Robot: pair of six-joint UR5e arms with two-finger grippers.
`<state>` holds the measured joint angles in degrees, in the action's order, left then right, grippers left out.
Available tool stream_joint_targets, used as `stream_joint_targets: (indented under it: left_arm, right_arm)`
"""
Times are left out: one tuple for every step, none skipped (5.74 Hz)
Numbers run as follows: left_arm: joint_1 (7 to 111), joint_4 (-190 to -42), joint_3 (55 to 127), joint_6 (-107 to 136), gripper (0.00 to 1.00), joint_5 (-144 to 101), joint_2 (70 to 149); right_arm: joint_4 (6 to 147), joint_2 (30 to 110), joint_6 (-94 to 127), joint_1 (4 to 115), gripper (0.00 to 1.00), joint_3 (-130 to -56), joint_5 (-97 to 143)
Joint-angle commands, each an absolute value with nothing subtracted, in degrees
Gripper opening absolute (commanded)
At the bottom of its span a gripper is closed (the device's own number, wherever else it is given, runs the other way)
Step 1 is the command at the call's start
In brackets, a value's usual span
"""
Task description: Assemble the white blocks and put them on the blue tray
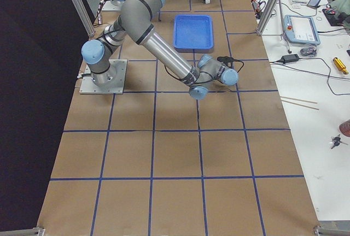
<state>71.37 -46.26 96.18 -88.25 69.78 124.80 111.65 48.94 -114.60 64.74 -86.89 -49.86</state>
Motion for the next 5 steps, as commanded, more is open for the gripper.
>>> stream_joint_targets:
  left_arm:
    - [71.37,-46.23,96.15,-88.42,0.01,69.7,124.2]
    - [71.98,-46.75,96.15,-88.77,0.0,69.61,122.45]
    - [74.59,-47.98,96.15,-90.16,0.0,69.52,119.82]
    - [80.36,-51.21,96.24,-94.09,0.0,69.87,117.53]
    - [85.03,-53.76,96.07,-94.04,0.0,70.05,116.29]
  right_arm:
    - [113.29,48.87,-113.21,64.34,1.0,-89.03,-49.4]
    - [113.2,48.95,-113.2,64.34,1.0,-89.12,-49.48]
    - [113.2,48.96,-113.12,64.34,1.0,-89.03,-49.48]
    - [113.2,48.96,-112.94,64.34,0.94,-88.95,-49.4]
    - [113.2,49.04,-112.85,64.34,0.67,-88.77,-49.39]
